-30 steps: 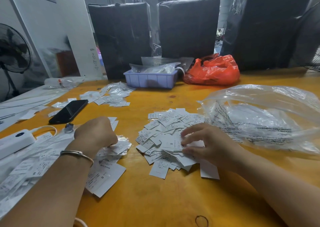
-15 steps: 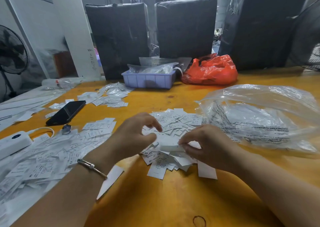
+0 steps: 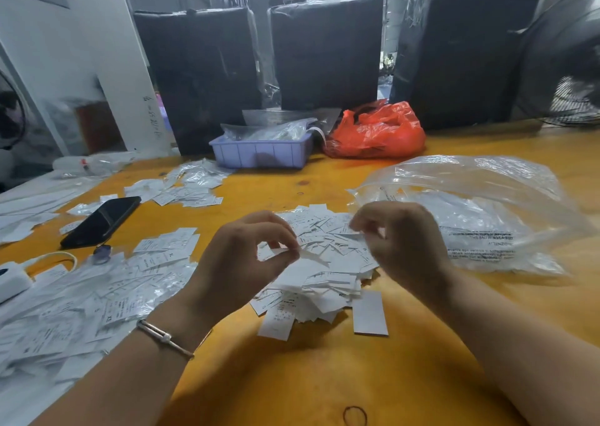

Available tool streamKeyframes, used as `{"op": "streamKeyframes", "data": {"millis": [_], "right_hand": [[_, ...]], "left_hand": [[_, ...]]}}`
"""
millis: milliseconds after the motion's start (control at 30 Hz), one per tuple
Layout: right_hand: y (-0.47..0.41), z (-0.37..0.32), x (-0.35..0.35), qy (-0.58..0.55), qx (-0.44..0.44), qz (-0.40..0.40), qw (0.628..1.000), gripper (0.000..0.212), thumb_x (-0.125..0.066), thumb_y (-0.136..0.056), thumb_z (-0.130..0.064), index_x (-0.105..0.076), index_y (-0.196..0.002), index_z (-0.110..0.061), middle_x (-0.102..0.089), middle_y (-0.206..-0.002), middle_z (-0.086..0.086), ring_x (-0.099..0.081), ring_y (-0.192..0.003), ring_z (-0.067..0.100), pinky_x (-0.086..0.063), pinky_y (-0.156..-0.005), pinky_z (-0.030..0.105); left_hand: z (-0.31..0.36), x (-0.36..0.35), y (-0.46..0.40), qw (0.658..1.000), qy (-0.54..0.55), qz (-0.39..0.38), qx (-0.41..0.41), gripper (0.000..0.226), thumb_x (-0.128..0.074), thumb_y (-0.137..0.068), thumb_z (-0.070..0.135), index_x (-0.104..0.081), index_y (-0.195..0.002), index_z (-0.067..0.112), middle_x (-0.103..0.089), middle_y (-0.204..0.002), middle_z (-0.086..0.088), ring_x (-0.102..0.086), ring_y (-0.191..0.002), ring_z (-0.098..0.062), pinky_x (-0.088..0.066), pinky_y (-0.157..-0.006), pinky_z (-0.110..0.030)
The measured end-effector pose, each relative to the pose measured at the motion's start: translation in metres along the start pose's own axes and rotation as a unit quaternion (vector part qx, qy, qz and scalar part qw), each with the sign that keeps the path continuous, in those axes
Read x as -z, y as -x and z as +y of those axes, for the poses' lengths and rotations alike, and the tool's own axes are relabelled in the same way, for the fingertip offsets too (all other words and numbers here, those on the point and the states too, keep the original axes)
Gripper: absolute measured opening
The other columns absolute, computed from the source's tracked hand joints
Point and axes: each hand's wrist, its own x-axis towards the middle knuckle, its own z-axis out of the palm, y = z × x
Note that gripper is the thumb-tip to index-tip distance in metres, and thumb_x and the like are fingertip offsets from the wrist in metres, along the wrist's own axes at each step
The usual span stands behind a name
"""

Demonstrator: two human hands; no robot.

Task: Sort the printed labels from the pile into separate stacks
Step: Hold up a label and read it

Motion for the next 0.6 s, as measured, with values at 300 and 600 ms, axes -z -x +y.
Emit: {"op": "streamKeyframes", "data": {"millis": [300, 600], "right_hand": [[-0.008, 0.048, 0.008, 0.266, -0.252, -0.158, 0.917, 0.033, -0.046, -0.091, -0.008, -0.057, -0.122, -0.015, -0.055, -0.123, 0.008, -0.043, -0.118, 0.030, -0.034, -0.094, 0.042], [-0.013, 0.061, 0.005, 0.293, -0.272, -0.154, 0.904, 0.020, -0.054, -0.088, -0.013, -0.069, -0.101, -0.016, -0.061, -0.106, 0.004, -0.053, -0.105, 0.026, -0.035, -0.090, 0.037]], "left_hand": [[0.005, 0.002, 0.000, 0.977, 0.174, 0.025, 0.123, 0.035, -0.068, -0.082, -0.008, -0.076, -0.072, 0.025, -0.068, -0.104, 0.009, -0.060, -0.097, 0.004, -0.059, -0.070, -0.027], [0.004, -0.004, 0.001, 0.963, 0.199, -0.001, 0.179, 0.045, -0.051, -0.089, -0.015, -0.079, -0.081, 0.020, -0.073, -0.094, 0.006, -0.061, -0.093, -0.043, -0.050, -0.060, -0.060]]}}
